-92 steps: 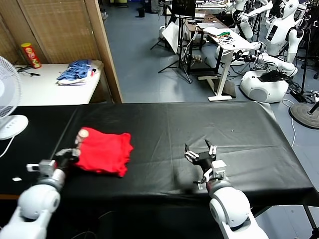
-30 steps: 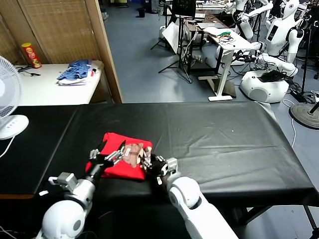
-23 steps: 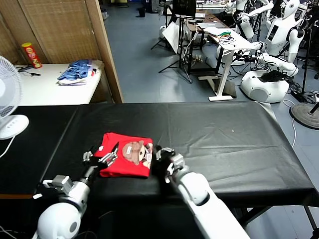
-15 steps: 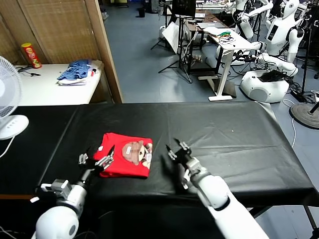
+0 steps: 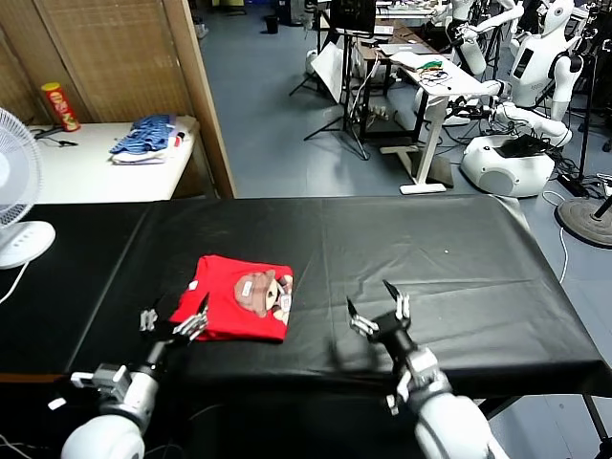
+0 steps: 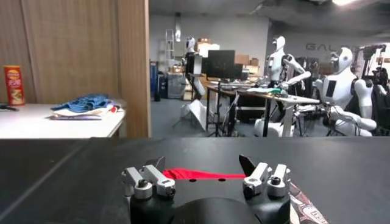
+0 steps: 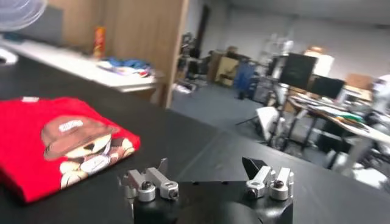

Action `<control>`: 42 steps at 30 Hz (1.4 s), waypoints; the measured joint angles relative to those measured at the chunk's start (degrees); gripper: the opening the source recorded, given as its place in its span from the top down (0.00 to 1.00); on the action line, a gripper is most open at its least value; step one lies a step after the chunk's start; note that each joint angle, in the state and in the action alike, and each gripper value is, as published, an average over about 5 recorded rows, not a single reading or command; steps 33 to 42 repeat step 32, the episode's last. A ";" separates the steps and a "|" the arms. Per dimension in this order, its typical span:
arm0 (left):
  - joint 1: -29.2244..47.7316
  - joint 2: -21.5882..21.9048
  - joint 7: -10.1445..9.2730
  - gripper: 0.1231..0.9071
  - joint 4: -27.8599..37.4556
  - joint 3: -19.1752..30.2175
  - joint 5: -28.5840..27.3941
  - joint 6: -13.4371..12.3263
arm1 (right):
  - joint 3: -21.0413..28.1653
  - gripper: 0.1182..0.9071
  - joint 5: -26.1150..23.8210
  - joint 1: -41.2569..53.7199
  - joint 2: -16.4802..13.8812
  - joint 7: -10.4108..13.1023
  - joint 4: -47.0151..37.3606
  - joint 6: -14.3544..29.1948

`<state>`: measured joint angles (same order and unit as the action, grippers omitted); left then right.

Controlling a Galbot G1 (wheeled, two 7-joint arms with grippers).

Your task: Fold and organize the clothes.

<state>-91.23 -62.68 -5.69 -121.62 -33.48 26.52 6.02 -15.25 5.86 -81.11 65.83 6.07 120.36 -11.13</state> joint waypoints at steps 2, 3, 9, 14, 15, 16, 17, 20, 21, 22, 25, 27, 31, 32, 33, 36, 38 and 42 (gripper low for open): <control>-1.37 0.56 -0.11 0.14 -0.51 -0.60 0.02 -0.17 | -1.13 0.14 -0.10 -3.78 0.51 1.27 1.63 2.07; -2.10 0.80 -0.15 0.14 -0.71 -0.91 0.05 -0.22 | -1.70 0.14 -0.19 -5.60 0.71 1.85 2.38 3.03; -6.99 1.66 -0.11 0.14 -1.41 -2.83 0.87 -0.46 | -5.02 0.14 -0.53 -14.48 1.28 4.15 6.20 6.57; -11.77 2.59 0.21 0.14 -2.88 -5.51 3.93 0.60 | -7.67 0.14 -0.12 -20.80 1.63 5.60 9.21 5.97; -12.81 2.72 0.23 0.14 -3.22 -6.26 4.64 0.89 | -8.09 0.14 0.17 -22.08 1.72 6.23 9.90 5.39; -13.85 2.80 0.16 0.14 -3.55 -7.07 5.24 1.20 | -8.40 0.14 0.49 -23.28 1.83 6.95 10.59 4.76; -14.88 2.81 0.08 0.14 -3.87 -7.89 5.77 1.52 | -8.62 0.14 0.84 -24.44 1.98 7.68 11.30 4.12; -17.73 2.68 -0.08 0.14 -4.81 -10.24 6.81 2.41 | -8.98 0.14 1.63 -27.68 2.35 9.30 13.27 2.27; -18.58 2.62 -0.05 0.14 -5.08 -10.92 7.00 2.69 | -9.04 0.14 1.81 -28.54 2.42 9.54 13.77 1.83; -19.39 2.57 0.01 0.14 -5.32 -11.55 7.12 2.95 | -9.08 0.14 1.95 -29.28 2.44 9.68 14.18 1.50; -21.16 2.37 0.18 0.14 -5.84 -12.89 7.16 3.70 | -9.20 0.14 2.12 -30.64 2.45 9.73 14.87 1.29; -21.77 2.20 0.20 0.14 -6.08 -13.34 7.12 4.13 | -9.29 0.14 2.12 -31.16 2.45 9.73 15.12 1.28; -22.20 2.01 0.20 0.14 -6.38 -13.59 6.95 4.63 | -9.37 0.14 2.09 -31.72 2.46 9.72 15.37 1.28; -22.24 2.00 0.20 0.14 -6.41 -13.60 6.92 4.70 | -9.38 0.14 2.09 -31.78 2.46 9.72 15.40 1.28; -22.24 2.00 0.20 0.14 -6.41 -13.60 6.92 4.70 | -9.38 0.14 2.09 -31.78 2.46 9.72 15.40 1.28; -22.24 2.00 0.20 0.14 -6.41 -13.60 6.92 4.70 | -9.38 0.14 2.09 -31.78 2.46 9.72 15.40 1.28; -22.24 2.00 0.20 0.14 -6.41 -13.60 6.92 4.70 | -9.38 0.14 2.09 -31.78 2.46 9.72 15.40 1.28; -22.24 2.00 0.20 0.14 -6.41 -13.60 6.92 4.70 | -9.38 0.14 2.09 -31.78 2.46 9.72 15.40 1.28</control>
